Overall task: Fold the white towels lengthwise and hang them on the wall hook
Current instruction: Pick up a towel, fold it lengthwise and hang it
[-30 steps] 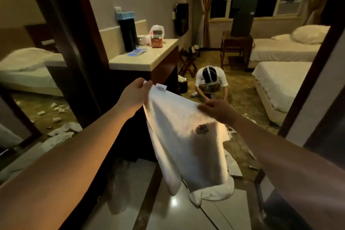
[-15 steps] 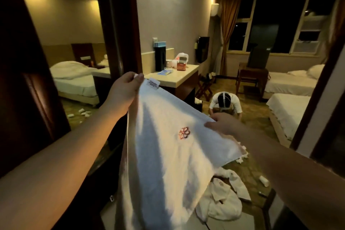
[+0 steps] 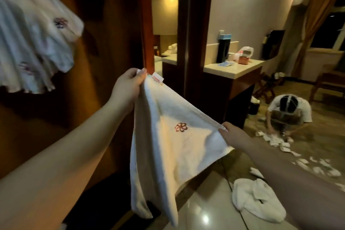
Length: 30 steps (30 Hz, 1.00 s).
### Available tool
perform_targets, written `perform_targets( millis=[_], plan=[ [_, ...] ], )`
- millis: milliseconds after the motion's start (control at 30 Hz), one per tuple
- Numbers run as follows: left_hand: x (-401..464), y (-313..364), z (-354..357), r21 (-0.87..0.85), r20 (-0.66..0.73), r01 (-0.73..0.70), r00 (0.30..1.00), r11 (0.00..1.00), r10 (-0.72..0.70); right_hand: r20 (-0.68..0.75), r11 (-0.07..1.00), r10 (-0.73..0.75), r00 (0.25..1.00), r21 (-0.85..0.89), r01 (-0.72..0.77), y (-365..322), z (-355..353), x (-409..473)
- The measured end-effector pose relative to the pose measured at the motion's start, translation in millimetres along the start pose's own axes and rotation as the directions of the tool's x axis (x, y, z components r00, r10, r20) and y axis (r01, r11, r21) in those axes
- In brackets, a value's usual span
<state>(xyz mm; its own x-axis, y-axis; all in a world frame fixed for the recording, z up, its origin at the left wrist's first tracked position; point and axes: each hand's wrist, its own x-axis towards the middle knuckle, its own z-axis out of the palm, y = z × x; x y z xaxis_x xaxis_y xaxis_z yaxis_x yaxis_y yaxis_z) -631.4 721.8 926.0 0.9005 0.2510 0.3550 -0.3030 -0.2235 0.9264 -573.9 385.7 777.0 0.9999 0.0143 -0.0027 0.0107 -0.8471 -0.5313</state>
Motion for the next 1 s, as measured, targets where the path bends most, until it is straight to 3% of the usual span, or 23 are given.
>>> perform_targets(
  millis=[200,333,533,700,800,1000],
  plan=[
    [-41.9,2.3,-92.6,-0.03,-0.223,0.101,0.969,0.994,-0.106,0.018,0.985,-0.155,0.988,0.078,0.154,-107.2,18.1,-47.5],
    [-73.7,3.9,-148.6,-0.15,-0.325,0.14,0.928,0.979,-0.182,0.178,0.879,-0.227,0.958,0.461,0.123,-181.0,32.0,-77.8],
    [-125.6,14.3,-217.9,-0.155,-0.356,0.207,0.9,0.966,-0.25,0.194,0.653,-0.441,0.876,0.739,0.165,-271.5,69.0,-144.8],
    [-169.2,26.3,-267.0,-0.139,-0.317,0.248,0.906,0.959,-0.281,0.223,0.497,-0.491,0.842,0.866,0.06,-343.6,96.4,-216.1],
    [-190.7,33.5,-297.5,-0.116,-0.297,0.266,0.91,0.957,-0.289,0.171,0.393,-0.527,0.833,0.918,0.06,-383.0,111.0,-251.6],
    [-221.5,47.0,-339.4,-0.112,-0.245,0.206,0.942,0.972,-0.228,0.029,0.296,-0.535,0.844,0.943,0.155,-438.7,128.0,-306.1]
  ],
)
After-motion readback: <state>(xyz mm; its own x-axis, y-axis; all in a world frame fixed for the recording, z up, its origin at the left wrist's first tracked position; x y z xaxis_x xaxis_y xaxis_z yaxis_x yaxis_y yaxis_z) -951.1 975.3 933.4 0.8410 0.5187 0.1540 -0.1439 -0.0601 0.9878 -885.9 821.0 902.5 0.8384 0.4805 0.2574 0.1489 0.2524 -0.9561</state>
